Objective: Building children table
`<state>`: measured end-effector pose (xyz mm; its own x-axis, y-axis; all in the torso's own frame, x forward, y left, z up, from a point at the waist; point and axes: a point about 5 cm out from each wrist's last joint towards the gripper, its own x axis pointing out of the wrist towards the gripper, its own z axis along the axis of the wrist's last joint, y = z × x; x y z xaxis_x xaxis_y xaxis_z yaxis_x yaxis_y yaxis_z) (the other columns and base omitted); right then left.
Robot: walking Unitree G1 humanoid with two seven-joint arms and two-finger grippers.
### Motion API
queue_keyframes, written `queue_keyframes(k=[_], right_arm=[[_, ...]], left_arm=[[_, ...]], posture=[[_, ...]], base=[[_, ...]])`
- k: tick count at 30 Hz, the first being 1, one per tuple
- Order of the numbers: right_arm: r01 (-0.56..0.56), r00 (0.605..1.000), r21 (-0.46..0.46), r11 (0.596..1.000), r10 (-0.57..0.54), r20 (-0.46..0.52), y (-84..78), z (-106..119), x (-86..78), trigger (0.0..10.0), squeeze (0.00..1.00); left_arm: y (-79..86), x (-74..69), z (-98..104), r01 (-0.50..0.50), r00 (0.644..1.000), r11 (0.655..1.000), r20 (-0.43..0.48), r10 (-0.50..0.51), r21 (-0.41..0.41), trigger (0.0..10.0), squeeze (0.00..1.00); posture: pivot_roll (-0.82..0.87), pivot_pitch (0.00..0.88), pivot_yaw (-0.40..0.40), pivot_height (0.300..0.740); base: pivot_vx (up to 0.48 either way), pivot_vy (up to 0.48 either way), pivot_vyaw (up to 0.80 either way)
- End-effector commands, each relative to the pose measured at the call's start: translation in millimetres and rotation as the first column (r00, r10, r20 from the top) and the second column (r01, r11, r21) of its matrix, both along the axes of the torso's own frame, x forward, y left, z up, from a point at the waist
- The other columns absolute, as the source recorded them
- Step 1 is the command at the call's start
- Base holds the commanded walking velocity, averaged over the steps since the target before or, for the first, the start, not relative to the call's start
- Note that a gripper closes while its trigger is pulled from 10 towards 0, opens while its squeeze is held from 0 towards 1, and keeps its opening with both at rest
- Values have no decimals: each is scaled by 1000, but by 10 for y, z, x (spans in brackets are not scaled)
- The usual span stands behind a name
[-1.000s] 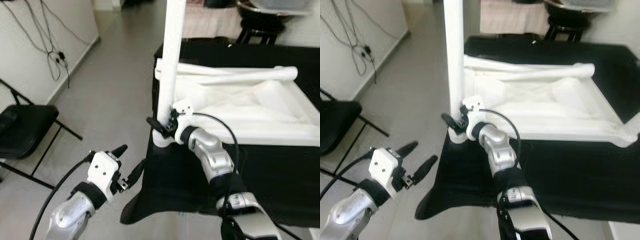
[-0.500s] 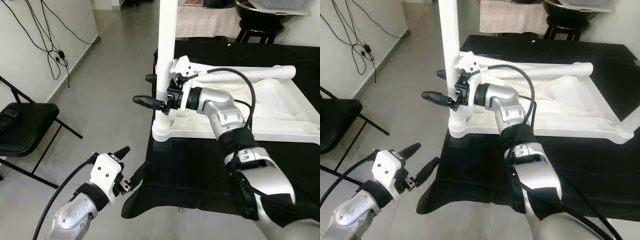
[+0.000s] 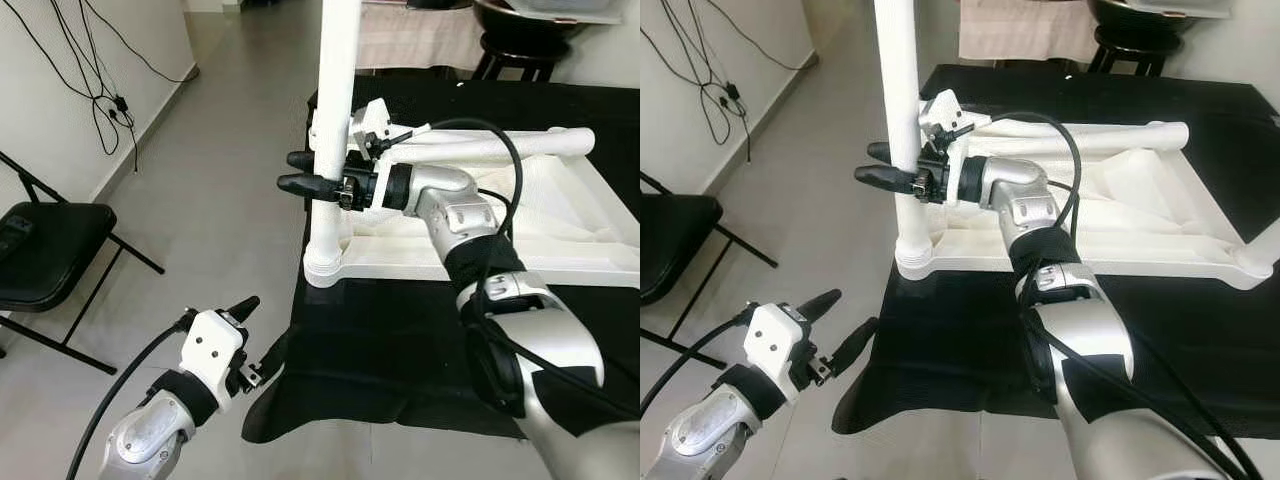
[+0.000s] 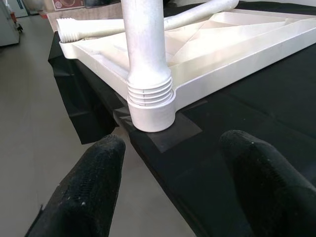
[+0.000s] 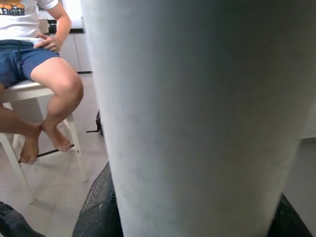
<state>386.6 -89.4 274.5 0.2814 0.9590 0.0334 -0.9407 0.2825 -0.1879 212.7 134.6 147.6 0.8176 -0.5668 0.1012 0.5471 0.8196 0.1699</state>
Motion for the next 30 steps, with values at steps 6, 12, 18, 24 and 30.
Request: queue_keyframes(k=[6,12,18,24,30], right_arm=[[226,974,87,970,-222,-50,-218,-269,7,0,0],[677,736,76,732,-669,-103,-248,-680,-52,0,0],[795,601,-38,605,-795,-90,-137,-1164,-315,0,0],[807,585,-46,589,-807,-75,-142,-1078,-232,0,0],[784,618,-32,620,-784,-58,-112,-845,-113,10000,1000]], left_arm=[[-8,1,18,4,1000,1000,10,-4,-6,10000,0],[11,26,15,6,1000,1000,10,-6,-4,10000,0],[1,86,14,7,1000,1000,17,-7,-6,10000,0],[-18,104,25,-2,1000,1000,26,2,-17,10000,0],[-15,103,32,-4,1000,1000,28,5,-18,10000,0]], posture=[[36,124,-26,740],[12,115,-25,740],[5,101,-25,740],[-3,100,-35,740],[5,105,-27,740]], base=[[0,0,0],[0,0,0],[0,0,0],[0,0,0],[0,0,0]])
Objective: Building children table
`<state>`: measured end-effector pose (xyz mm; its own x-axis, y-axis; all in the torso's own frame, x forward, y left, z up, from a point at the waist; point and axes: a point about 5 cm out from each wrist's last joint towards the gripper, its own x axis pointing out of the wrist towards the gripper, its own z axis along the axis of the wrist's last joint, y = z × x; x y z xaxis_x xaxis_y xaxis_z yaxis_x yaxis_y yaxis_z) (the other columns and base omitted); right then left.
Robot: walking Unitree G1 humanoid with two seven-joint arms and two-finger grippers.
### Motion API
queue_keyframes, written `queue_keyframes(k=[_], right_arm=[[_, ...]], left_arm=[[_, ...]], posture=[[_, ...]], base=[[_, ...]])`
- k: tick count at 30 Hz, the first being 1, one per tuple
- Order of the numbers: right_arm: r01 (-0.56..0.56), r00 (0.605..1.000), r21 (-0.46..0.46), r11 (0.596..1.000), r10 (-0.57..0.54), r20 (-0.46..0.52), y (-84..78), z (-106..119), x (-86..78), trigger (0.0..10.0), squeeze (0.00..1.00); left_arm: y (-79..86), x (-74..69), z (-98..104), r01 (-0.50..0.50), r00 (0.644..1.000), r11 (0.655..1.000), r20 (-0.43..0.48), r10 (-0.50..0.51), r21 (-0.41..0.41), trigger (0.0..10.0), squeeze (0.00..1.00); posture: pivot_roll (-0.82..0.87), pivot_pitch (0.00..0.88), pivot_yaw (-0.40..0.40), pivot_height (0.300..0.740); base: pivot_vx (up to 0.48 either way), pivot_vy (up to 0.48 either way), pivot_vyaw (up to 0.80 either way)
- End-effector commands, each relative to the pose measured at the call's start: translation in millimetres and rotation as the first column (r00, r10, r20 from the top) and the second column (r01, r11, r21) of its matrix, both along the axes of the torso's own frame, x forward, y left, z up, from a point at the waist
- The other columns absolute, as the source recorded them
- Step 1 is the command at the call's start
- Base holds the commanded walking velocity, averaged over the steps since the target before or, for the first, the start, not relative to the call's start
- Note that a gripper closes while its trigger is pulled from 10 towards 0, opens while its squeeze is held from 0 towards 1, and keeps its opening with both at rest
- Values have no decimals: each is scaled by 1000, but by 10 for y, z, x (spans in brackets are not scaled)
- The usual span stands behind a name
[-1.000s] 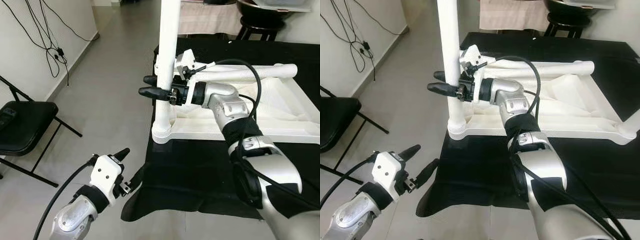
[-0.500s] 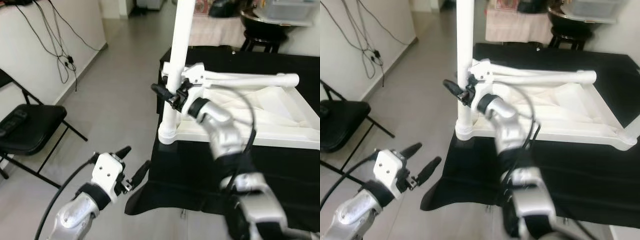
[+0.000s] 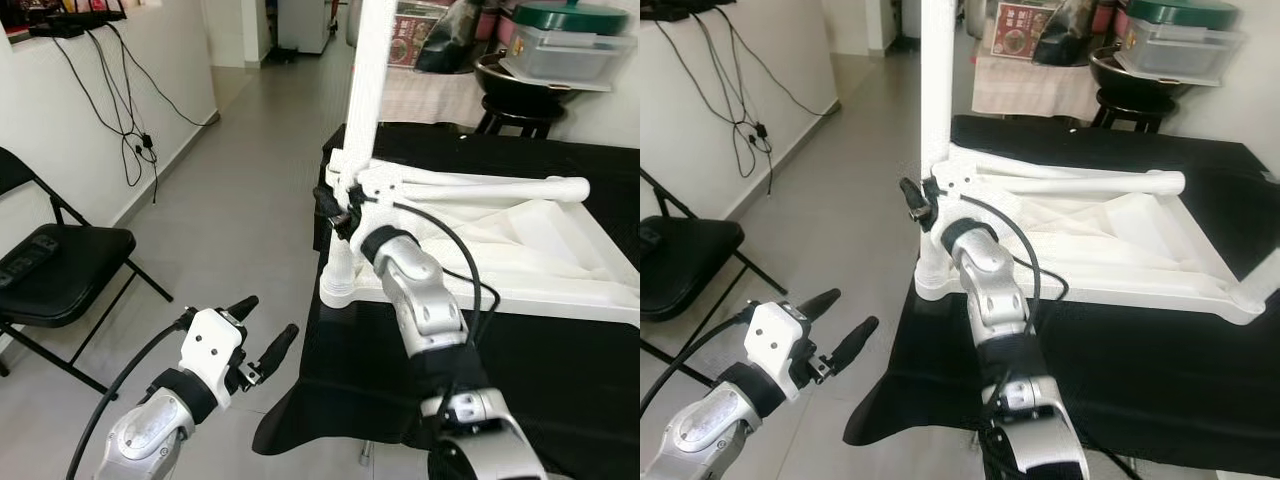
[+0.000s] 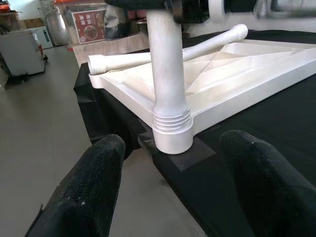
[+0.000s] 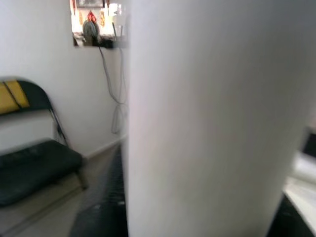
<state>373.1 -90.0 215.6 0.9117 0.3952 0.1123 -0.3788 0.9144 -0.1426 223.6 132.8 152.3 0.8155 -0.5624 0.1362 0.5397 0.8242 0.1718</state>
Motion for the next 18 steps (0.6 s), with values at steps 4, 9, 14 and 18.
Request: queue_keyframes(k=[4,9,14,18], right_arm=[[-135,990,-53,989,132,-53,-60,11,102,10000,1000],[-358,933,-63,932,359,5,-20,294,150,10000,239],[-639,768,-189,745,628,-121,14,261,105,10000,0],[-697,717,-177,695,671,-189,9,185,94,10000,0]], left_arm=[[-5,-9,-13,6,1000,1000,-4,-6,0,10000,0],[-17,-11,-13,9,1000,1000,-3,-9,-3,10000,0],[-46,-24,-1,7,1000,1000,2,-7,-9,10000,0],[-58,-38,2,8,1000,1000,4,-8,-10,10000,0]], posture=[[8,109,-29,740],[11,113,-31,740],[21,123,-41,740],[26,126,-41,740]], base=[[0,0,0],[0,0,0],[0,0,0],[0,0,0]])
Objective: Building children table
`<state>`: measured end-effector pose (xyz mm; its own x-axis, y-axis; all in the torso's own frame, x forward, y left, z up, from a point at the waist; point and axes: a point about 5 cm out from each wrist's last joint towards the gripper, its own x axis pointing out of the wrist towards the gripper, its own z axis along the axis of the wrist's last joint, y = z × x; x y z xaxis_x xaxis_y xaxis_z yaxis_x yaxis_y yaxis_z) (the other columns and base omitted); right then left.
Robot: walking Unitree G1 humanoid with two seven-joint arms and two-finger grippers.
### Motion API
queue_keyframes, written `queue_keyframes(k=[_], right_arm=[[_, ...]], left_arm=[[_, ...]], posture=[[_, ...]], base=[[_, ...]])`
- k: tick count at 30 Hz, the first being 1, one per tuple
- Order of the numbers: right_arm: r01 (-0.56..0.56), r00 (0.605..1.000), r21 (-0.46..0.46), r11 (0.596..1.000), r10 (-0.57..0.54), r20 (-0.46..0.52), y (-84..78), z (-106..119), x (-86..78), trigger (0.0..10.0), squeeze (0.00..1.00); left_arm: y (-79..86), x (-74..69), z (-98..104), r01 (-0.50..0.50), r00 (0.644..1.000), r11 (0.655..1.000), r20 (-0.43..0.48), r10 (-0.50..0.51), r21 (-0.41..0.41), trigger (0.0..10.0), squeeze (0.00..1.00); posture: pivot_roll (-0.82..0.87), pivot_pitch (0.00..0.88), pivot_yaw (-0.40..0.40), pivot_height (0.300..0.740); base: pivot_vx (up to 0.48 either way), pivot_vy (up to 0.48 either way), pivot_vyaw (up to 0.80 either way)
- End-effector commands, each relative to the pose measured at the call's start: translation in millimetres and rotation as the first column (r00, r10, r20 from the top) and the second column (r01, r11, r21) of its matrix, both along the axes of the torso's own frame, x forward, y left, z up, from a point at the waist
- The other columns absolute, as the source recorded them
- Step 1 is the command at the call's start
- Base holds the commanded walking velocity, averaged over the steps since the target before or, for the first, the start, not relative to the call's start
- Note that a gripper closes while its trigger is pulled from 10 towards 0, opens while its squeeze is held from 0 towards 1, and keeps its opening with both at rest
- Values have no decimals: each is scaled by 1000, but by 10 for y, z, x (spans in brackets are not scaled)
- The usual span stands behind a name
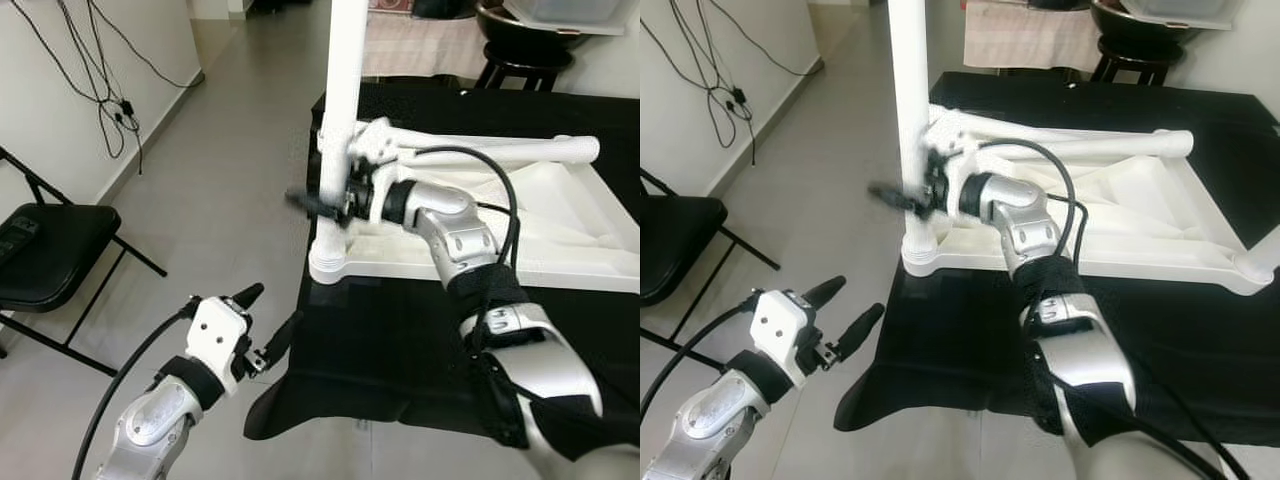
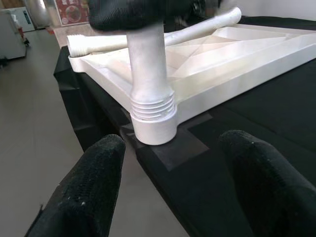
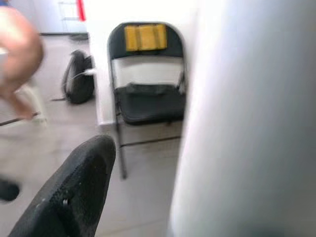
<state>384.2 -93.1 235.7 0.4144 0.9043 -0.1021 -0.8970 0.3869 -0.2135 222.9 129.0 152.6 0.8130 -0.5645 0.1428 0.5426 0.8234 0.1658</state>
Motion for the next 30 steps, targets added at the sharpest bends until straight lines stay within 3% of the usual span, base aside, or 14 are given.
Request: queue_keyframes(k=[1,5,6,14,22,23,24,25,26,27,28,29,30], right_arm=[[-54,998,-8,999,54,-31,50,-5,-2,10000,0],[-91,994,41,995,93,-49,77,49,18,10000,0],[-131,990,78,988,135,-49,103,121,25,0,0],[-147,988,69,987,149,-27,104,163,33,0,0],[-100,995,82,992,101,-5,-54,158,54,0,0],[-36,999,91,995,35,6,-123,120,68,0,0],[119,993,106,987,-118,-18,-177,0,108,0,0],[493,870,89,865,-492,-39,-270,-253,176,0,0],[718,696,66,693,-718,-29,-366,-422,177,0,0],[718,696,66,693,-718,-29,-366,-422,177,0,0],[755,655,34,654,-751,-86,-276,-684,11,0,0],[755,655,34,654,-751,-86,-276,-684,11,0,0],[731,680,21,682,-724,-114,-139,-841,-163,0,0]], left_arm=[[-26,-39,0,6,1000,1000,1,-6,-2,10000,0],[-34,-55,0,11,1000,1000,-2,-11,-2,10000,0],[-43,-71,0,16,1000,1000,-5,-16,-2,10000,0],[-51,-90,-3,20,1000,1000,-8,-20,-1,10000,0],[-57,-99,-14,24,1000,1000,-14,-24,-2,10000,0],[-56,-98,-15,25,1000,1000,-14,-25,-2,10000,0],[-50,-96,-16,24,1000,1000,-14,-24,-3,10000,0],[-34,-89,-14,22,1000,1000,-14,-22,-4,10000,0],[-23,-85,-12,20,1000,1000,-14,-20,-5,10000,0],[-23,-85,-12,20,1000,1000,-14,-20,-5,10000,0],[-20,-70,-9,21,1000,1000,-13,-21,-5,10000,0],[-20,-70,-9,21,1000,1000,-13,-21,-5,10000,0],[-16,-61,-13,23,1000,1000,-14,-23,-3,10000,0]], posture=[[29,129,-37,740],[33,133,-33,740],[37,136,-31,740],[42,135,-27,740],[35,128,-28,740],[28,127,-36,740],[21,127,-39,740],[3,130,-30,740],[-2,132,-29,740],[-2,132,-29,740],[11,131,-16,740],[11,131,-16,740],[1,119,-18,740]], base=[[0,0,0],[0,0,0],[0,0,0],[0,0,0],[0,0,0],[0,0,0],[0,0,0],[0,0,0],[0,0,0],[0,0,0],[0,0,0],[0,0,0],[0,0,0]])
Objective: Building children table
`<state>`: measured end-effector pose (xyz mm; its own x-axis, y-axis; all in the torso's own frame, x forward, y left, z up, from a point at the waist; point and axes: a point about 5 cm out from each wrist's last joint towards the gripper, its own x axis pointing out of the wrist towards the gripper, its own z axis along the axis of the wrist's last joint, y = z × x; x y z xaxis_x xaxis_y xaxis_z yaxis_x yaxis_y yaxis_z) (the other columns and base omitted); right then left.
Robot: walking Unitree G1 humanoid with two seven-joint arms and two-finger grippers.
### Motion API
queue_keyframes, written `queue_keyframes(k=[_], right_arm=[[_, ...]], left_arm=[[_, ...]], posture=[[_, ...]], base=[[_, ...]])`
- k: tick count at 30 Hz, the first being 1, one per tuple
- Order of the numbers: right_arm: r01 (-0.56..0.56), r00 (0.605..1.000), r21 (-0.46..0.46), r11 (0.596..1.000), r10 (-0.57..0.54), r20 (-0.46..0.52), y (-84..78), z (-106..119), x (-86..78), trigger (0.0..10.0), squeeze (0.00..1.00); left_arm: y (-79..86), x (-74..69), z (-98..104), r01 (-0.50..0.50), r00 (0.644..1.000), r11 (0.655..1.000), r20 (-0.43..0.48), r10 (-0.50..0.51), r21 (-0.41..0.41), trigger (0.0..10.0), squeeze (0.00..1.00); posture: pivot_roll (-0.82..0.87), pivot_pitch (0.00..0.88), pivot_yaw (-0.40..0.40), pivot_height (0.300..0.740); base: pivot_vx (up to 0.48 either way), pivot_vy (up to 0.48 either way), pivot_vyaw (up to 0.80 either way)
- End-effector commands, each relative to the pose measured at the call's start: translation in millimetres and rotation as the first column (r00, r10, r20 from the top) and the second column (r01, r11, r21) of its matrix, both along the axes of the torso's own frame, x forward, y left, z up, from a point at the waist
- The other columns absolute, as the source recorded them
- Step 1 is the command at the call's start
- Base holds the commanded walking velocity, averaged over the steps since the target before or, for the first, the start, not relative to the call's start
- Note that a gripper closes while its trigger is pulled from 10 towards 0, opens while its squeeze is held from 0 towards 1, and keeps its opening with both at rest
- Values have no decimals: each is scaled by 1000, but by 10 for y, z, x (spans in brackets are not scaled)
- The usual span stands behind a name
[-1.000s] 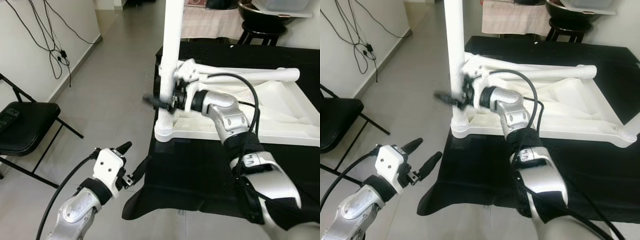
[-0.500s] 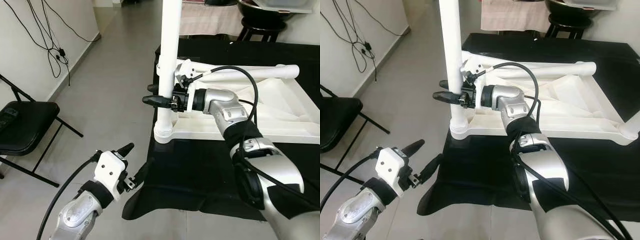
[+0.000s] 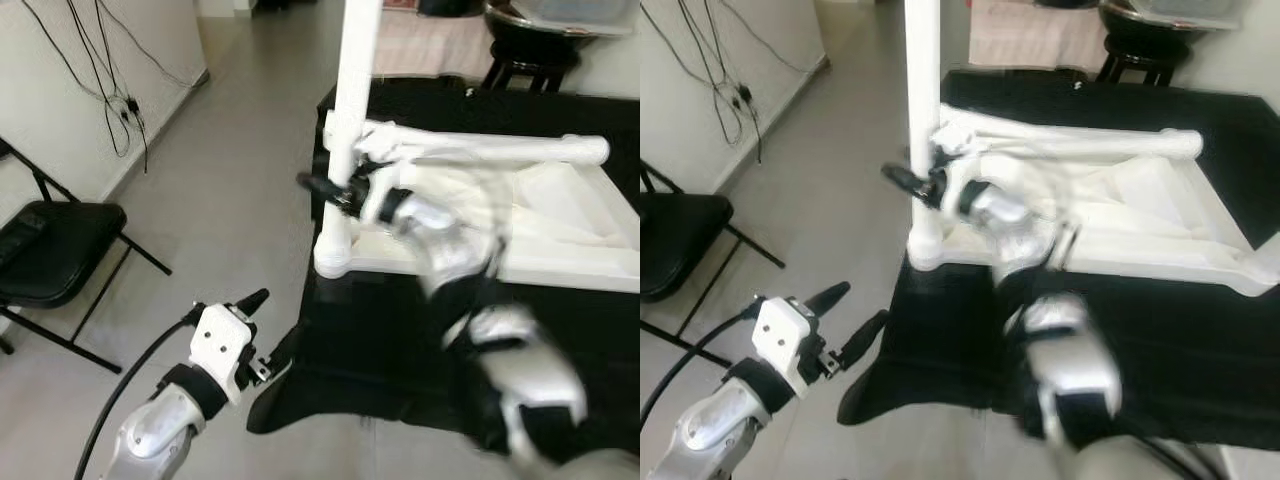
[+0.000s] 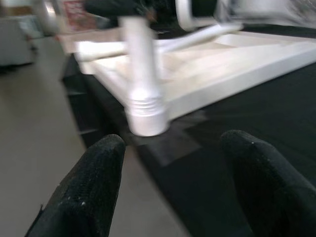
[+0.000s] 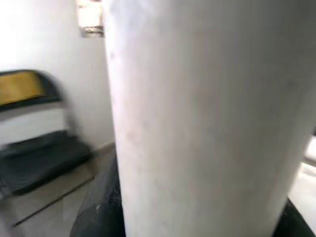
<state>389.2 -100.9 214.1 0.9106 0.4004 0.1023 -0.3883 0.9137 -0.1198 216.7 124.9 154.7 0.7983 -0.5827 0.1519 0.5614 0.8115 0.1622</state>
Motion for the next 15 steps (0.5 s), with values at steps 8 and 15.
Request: queue_keyframes(k=[8,15], right_arm=[[-48,981,-114,992,25,-190,83,-603,-208,0,0],[-125,981,-108,986,106,-163,144,-369,-131,10000,388]], left_arm=[[24,52,-41,-1,1000,1000,-16,2,3,10000,0],[28,60,-27,-31,999,999,-5,31,-7,10000,0]], posture=[[1,99,-38,740],[7,108,-43,740]], base=[[0,0,0],[0,0,0]])
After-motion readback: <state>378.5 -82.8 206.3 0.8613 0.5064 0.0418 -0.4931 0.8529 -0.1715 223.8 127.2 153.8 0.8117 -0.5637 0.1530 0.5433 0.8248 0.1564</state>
